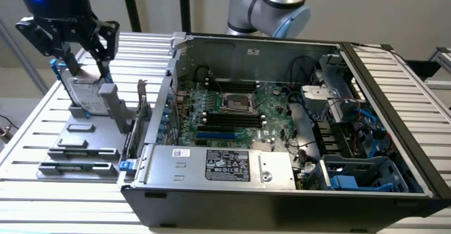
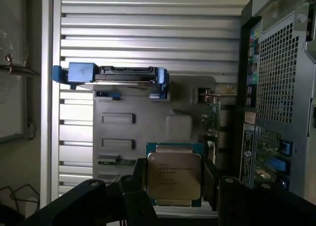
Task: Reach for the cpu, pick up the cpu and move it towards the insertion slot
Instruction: 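Pick up the cpu and move it towards the insertion slot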
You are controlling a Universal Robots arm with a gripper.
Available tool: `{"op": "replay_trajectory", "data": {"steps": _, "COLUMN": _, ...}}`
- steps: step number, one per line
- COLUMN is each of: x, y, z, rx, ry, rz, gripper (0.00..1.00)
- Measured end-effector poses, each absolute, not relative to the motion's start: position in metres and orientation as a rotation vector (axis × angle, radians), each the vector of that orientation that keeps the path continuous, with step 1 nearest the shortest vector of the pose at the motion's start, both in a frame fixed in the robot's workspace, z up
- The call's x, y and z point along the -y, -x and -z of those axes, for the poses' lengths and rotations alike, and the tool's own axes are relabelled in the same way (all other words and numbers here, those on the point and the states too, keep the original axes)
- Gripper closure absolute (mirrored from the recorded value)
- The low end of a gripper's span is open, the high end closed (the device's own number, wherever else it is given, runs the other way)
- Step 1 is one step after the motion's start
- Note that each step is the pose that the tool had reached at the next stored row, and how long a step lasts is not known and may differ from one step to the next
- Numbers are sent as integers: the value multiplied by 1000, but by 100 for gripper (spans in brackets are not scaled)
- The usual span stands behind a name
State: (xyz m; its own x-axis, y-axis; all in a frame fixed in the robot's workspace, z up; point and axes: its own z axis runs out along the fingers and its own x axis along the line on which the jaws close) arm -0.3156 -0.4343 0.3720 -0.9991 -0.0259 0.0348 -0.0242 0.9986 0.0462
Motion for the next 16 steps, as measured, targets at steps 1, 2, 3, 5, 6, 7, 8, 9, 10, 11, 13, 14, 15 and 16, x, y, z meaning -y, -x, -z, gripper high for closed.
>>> {"op": "replay_trajectory", "data": {"steps": 1, "x": 434, "y": 311, "z": -374, "rx": 3105, "ry": -39, "rz": 73, "gripper": 45}}
{"op": "replay_trajectory", "data": {"steps": 2, "x": 434, "y": 306, "z": -375, "rx": 3104, "ry": -39, "rz": 76, "gripper": 45}}
{"op": "replay_trajectory", "data": {"steps": 3, "x": 434, "y": 302, "z": -377, "rx": 3104, "ry": -39, "rz": 78, "gripper": 45}}
{"op": "replay_trajectory", "data": {"steps": 5, "x": 434, "y": 293, "z": -380, "rx": 3104, "ry": -39, "rz": 83, "gripper": 45}}
{"op": "replay_trajectory", "data": {"steps": 6, "x": 434, "y": 288, "z": -381, "rx": 3104, "ry": -39, "rz": 86, "gripper": 45}}
{"op": "replay_trajectory", "data": {"steps": 7, "x": 434, "y": 284, "z": -383, "rx": 3103, "ry": -39, "rz": 88, "gripper": 45}}
{"op": "replay_trajectory", "data": {"steps": 8, "x": 434, "y": 279, "z": -384, "rx": 3103, "ry": -39, "rz": 91, "gripper": 45}}
{"op": "replay_trajectory", "data": {"steps": 9, "x": 434, "y": 274, "z": -385, "rx": 3103, "ry": -39, "rz": 93, "gripper": 45}}
{"op": "replay_trajectory", "data": {"steps": 10, "x": 434, "y": 270, "z": -386, "rx": 3103, "ry": -39, "rz": 95, "gripper": 45}}
{"op": "replay_trajectory", "data": {"steps": 11, "x": 434, "y": 265, "z": -387, "rx": 3103, "ry": -39, "rz": 97, "gripper": 45}}
{"op": "replay_trajectory", "data": {"steps": 13, "x": 434, "y": 256, "z": -389, "rx": 3103, "ry": -39, "rz": 101, "gripper": 45}}
{"op": "replay_trajectory", "data": {"steps": 14, "x": 434, "y": 252, "z": -389, "rx": 3103, "ry": -39, "rz": 103, "gripper": 45}}
{"op": "replay_trajectory", "data": {"steps": 15, "x": 434, "y": 247, "z": -390, "rx": 3102, "ry": -40, "rz": 106, "gripper": 45}}
{"op": "replay_trajectory", "data": {"steps": 16, "x": 434, "y": 243, "z": -390, "rx": 3102, "ry": -39, "rz": 107, "gripper": 45}}
